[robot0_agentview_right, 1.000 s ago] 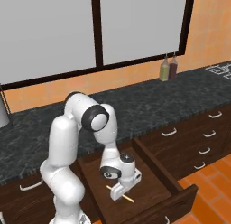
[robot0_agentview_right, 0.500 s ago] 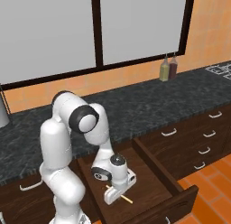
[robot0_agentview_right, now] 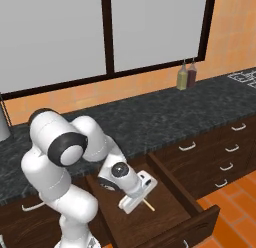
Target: Take a straw from the drawer in front and place it inside the glass cup on the dining counter.
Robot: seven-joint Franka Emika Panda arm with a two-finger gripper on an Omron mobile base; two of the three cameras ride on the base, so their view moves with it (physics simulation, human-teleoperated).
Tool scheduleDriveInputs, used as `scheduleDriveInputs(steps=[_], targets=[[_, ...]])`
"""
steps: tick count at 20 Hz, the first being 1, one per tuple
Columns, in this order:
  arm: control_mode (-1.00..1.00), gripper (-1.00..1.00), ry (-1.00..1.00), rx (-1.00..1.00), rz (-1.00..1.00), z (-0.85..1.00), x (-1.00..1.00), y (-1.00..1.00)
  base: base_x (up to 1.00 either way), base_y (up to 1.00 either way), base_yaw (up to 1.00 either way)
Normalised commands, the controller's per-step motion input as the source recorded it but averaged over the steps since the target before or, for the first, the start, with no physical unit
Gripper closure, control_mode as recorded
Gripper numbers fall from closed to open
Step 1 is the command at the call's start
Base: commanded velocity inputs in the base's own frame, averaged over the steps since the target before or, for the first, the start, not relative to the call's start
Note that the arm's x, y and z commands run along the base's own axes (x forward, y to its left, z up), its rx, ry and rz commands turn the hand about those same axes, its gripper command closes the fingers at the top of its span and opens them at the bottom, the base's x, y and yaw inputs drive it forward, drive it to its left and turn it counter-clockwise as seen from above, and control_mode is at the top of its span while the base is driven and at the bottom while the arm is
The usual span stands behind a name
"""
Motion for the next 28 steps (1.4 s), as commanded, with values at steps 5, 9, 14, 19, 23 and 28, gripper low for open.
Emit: scheduleDriveInputs(steps=[5,9,14,19,23,28], targets=[[-1.0,1.0,0.21,0.24,0.0,1.0,-0.02,-0.24,0.0,0.0,0.0],[-1.0,1.0,0.24,0.27,0.0,1.0,0.0,-0.2,0.0,0.0,0.0],[-1.0,1.0,0.25,0.28,0.0,1.0,0.08,-0.21,0.0,0.0,0.0],[-1.0,1.0,0.23,0.32,0.0,1.0,0.09,-0.27,0.0,0.0,0.0],[-1.0,1.0,0.15,0.32,-0.02,1.0,0.17,-0.22,0.0,0.0,0.0],[-1.0,1.0,0.07,0.26,-0.03,1.0,0.13,-0.28,0.0,0.0,0.0]])
